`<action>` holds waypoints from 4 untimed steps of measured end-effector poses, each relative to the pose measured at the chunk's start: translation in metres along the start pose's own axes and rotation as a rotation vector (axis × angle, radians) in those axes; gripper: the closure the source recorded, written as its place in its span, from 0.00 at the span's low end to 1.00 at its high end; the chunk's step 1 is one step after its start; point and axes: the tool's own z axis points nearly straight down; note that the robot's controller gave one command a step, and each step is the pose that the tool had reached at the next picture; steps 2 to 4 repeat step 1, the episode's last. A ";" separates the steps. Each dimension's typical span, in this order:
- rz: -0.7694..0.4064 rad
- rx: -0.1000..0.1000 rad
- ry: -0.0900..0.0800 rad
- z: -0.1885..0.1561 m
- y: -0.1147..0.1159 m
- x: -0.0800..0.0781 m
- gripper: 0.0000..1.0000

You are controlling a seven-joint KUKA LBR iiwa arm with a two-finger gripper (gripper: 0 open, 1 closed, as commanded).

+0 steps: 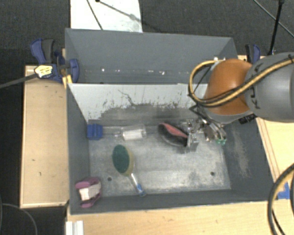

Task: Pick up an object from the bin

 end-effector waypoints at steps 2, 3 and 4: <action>0.111 -0.002 0.004 -0.169 0.018 0.021 1.00; 0.111 -0.002 0.004 -0.169 0.018 0.021 1.00; 0.111 -0.002 0.004 -0.169 0.018 0.021 1.00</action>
Offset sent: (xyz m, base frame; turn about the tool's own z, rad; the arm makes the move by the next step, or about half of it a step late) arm -0.0261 0.0159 0.1634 0.1124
